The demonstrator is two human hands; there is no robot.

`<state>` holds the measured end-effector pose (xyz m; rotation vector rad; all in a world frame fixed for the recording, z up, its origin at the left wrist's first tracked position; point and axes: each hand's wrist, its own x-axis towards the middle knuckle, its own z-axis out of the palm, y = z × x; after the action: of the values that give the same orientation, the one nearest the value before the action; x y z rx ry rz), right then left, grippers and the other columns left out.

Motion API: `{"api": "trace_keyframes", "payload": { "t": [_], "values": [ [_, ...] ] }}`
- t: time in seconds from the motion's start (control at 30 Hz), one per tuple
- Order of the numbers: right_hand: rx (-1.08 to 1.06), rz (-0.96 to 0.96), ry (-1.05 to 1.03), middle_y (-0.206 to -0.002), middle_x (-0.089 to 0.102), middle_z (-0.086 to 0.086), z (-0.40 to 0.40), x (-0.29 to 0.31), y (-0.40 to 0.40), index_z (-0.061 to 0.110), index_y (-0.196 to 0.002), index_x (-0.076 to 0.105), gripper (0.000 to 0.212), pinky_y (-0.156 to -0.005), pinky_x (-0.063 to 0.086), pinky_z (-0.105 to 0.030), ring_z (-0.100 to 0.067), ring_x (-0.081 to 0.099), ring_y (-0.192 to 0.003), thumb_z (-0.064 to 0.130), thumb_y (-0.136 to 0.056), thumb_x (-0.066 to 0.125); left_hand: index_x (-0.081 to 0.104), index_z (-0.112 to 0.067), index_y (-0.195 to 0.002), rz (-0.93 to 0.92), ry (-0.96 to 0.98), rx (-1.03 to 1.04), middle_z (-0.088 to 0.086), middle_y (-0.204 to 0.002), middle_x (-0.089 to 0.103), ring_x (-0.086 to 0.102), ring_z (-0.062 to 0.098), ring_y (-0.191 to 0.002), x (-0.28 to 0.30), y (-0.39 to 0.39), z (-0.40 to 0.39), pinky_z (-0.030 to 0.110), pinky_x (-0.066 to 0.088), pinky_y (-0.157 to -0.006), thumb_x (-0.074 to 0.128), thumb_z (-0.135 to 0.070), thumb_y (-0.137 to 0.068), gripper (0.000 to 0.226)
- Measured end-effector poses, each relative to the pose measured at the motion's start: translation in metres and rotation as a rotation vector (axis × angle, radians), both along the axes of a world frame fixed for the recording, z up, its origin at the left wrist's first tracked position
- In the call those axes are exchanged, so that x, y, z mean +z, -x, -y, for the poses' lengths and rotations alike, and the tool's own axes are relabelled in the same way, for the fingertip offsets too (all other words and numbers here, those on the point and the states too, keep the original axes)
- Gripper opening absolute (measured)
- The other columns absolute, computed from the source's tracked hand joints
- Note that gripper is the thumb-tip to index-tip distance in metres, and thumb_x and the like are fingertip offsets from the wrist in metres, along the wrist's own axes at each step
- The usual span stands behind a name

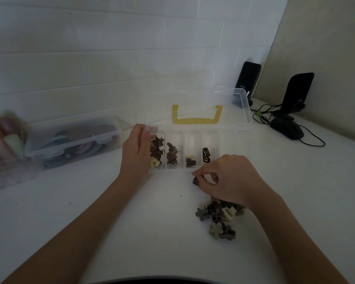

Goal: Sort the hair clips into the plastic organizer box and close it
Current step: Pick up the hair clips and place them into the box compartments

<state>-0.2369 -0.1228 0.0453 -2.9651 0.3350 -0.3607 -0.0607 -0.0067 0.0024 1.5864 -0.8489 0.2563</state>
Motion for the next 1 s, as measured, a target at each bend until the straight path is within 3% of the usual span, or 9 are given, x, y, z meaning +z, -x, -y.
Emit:
{"api": "trace_keyframes", "payload": {
  "t": [0.07,0.13,0.23,0.37,0.47,0.63,0.8,0.9,1.0],
  "values": [
    [0.009,-0.034,0.027,-0.084,0.07,0.015,0.0,0.0,0.001,0.038,-0.114,0.065,0.03,-0.054,0.029,-0.015,0.003,0.048,-0.06,0.045,-0.088,0.052,0.051,-0.01,-0.091,-0.019,-0.006,0.01,-0.016,-0.074,0.052,0.052,-0.015,-0.065,-0.001,-0.002,0.001,0.004,0.037,-0.06,0.034,-0.013,-0.102,0.021],
    [0.004,-0.081,0.062,-0.097,0.07,0.011,0.001,-0.002,-0.002,0.038,-0.115,0.064,0.031,-0.057,0.032,-0.022,-0.007,0.06,-0.08,0.048,-0.09,0.049,0.052,-0.01,-0.092,-0.029,-0.007,0.012,-0.016,-0.074,0.053,0.053,-0.015,-0.066,-0.001,-0.004,0.001,0.005,0.037,-0.06,0.034,-0.015,-0.102,0.021],
    [0.011,-0.09,0.067,-0.087,0.068,0.013,0.001,-0.004,-0.004,0.038,-0.111,0.065,0.027,-0.056,0.033,-0.02,-0.009,0.06,-0.08,0.046,-0.09,0.05,0.052,-0.011,-0.091,-0.034,0.002,-0.002,-0.016,-0.074,0.053,0.053,-0.015,-0.066,-0.002,-0.004,0.002,0.007,0.038,-0.06,0.035,-0.015,-0.102,0.021],
    [0.054,-0.096,-0.01,-0.057,0.043,0.018,0.003,-0.007,-0.003,0.037,-0.101,0.063,0.018,-0.053,0.029,-0.011,-0.001,0.044,-0.059,0.043,-0.085,0.057,0.051,-0.011,-0.09,-0.071,-0.005,0.004,-0.015,-0.07,0.053,0.05,-0.009,-0.059,-0.003,-0.007,0.002,0.012,0.037,-0.057,0.035,-0.018,-0.103,0.022],
    [0.077,0.075,-0.166,-0.054,0.047,0.016,0.004,-0.004,-0.002,0.037,-0.097,0.066,0.015,-0.055,0.037,-0.012,-0.001,0.045,-0.048,0.036,-0.082,0.065,0.052,-0.011,-0.09,-0.09,-0.004,0.011,-0.014,-0.069,0.053,0.049,-0.007,-0.058,-0.002,-0.009,0.002,0.012,0.037,-0.057,0.035,-0.019,-0.103,0.023],
    [-0.102,0.558,-0.1,-0.066,0.053,0.015,0.013,0.0,0.0,0.033,-0.098,0.066,0.019,-0.053,0.041,-0.015,0.003,0.044,-0.059,0.024,-0.082,0.067,0.056,-0.008,-0.093,-0.115,0.001,0.011,-0.013,-0.072,0.054,0.052,-0.011,-0.061,-0.001,-0.009,0.002,0.008,0.037,-0.057,0.035,-0.019,-0.103,0.026],
    [-0.172,0.556,0.007,-0.089,0.064,0.016,0.015,-0.01,-0.006,0.032,-0.103,0.067,0.023,-0.052,0.045,-0.021,-0.001,0.048,-0.081,0.021,-0.082,0.068,0.058,-0.004,-0.096,-0.12,0.003,0.006,-0.014,-0.078,0.056,0.054,-0.016,-0.066,-0.001,-0.008,0.002,0.006,0.038,-0.061,0.035,-0.019,-0.103,0.028],
    [-0.18,0.413,-0.04,-0.105,0.064,0.014,0.017,-0.016,-0.011,0.036,-0.128,0.052,0.045,-0.063,0.048,-0.025,-0.01,0.051,-0.1,0.018,-0.087,0.06,0.057,-0.005,-0.095,-0.133,0.017,0.007,-0.014,-0.078,0.057,0.054,-0.015,-0.066,-0.001,-0.007,0.003,0.004,0.038,-0.062,0.035,-0.018,-0.102,0.027],
    [-0.163,0.416,-0.121,-0.113,0.061,0.015,0.021,-0.019,-0.009,0.039,-0.132,0.044,0.051,-0.07,0.045,-0.021,-0.008,0.049,-0.103,0.015,-0.089,0.056,0.056,-0.008,-0.093,-0.154,0.022,0.004,-0.014,-0.078,0.057,0.055,-0.016,-0.064,-0.001,-0.007,0.003,0.004,0.038,-0.061,0.036,-0.018,-0.102,0.024]
  ]
}}
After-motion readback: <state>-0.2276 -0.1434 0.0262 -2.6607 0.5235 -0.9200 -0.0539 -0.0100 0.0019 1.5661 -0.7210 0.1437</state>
